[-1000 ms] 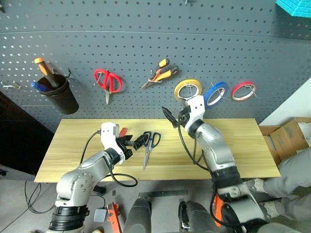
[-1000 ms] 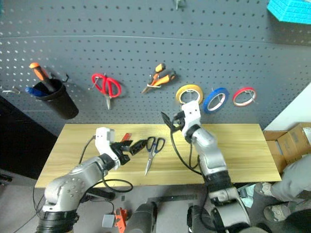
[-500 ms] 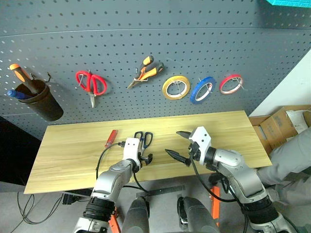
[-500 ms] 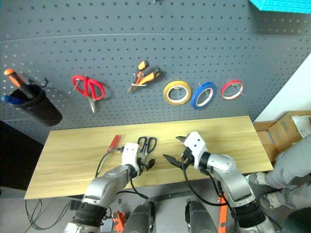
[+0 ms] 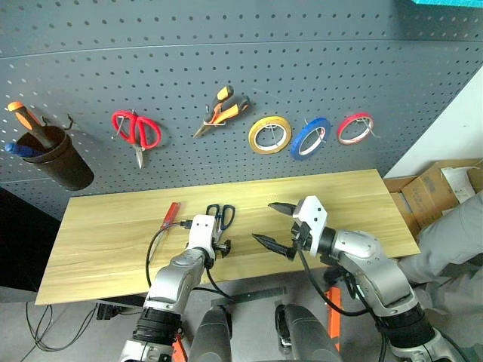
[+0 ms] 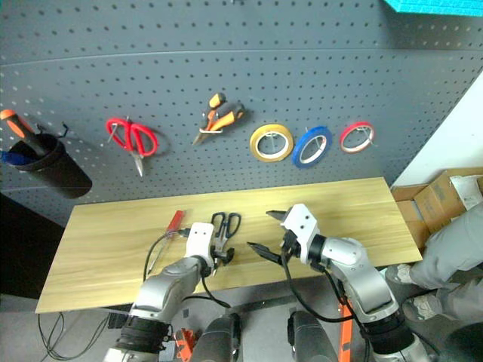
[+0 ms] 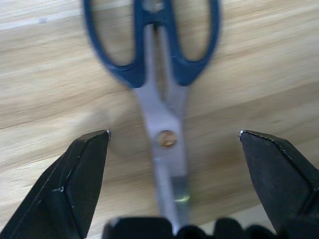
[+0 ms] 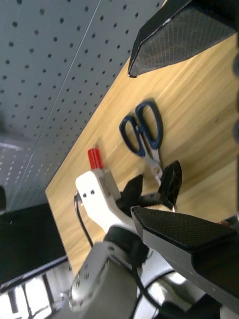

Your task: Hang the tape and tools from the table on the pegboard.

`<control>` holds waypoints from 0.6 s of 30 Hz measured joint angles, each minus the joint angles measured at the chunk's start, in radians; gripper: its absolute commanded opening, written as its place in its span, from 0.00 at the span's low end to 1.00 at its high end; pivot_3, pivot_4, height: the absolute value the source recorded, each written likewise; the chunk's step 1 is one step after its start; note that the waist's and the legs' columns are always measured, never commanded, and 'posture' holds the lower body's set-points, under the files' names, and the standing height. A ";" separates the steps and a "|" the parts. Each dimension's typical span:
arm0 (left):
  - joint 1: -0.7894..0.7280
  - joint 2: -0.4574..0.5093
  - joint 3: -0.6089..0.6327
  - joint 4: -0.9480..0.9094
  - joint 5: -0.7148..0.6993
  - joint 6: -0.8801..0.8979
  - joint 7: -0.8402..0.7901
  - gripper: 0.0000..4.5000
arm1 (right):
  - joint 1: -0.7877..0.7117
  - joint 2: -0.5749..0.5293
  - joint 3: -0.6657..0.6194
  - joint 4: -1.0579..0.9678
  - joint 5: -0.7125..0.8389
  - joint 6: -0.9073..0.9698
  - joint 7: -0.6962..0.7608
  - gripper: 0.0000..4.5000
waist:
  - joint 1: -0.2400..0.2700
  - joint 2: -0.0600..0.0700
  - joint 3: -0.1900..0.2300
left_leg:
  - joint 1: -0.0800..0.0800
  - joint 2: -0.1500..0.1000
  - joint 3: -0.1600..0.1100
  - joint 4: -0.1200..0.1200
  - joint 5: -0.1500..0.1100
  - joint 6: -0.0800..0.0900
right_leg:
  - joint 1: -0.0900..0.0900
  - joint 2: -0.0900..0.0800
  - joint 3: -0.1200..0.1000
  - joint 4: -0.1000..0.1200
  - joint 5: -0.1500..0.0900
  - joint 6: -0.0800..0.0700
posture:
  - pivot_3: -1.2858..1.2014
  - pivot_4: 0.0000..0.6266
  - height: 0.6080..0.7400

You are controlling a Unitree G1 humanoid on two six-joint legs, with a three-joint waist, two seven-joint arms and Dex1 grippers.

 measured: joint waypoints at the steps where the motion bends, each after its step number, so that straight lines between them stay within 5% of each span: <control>1: 0.000 0.000 0.003 0.000 0.004 0.004 -0.002 0.86 | 0.000 -0.001 0.000 0.000 0.000 0.000 0.001 1.00 | 0.000 0.000 0.000 | 0.000 0.000 0.000 0.000 0.000 0.000 | 0.000 0.000 0.000 0.000 0.000 0.000 | 0.54 0.44 1.00; 11: -0.003 -0.015 0.024 -0.010 0.023 0.033 -0.038 0.10 | -0.035 0.001 -0.001 0.024 0.001 -0.001 0.001 1.00 | 0.003 0.003 0.003 | -0.001 -0.001 0.000 0.000 0.000 0.000 | 0.000 -0.001 0.000 -0.001 0.000 0.000 | 0.53 0.42 1.00; 18: 0.001 -0.018 0.024 -0.014 0.036 0.033 -0.057 0.10 | -0.038 0.001 -0.001 0.027 0.001 -0.003 -0.001 1.00 | 0.003 0.003 0.003 | -0.001 -0.001 0.000 0.000 0.000 0.000 | 0.000 -0.001 0.000 -0.001 0.000 0.001 | 0.53 0.41 1.00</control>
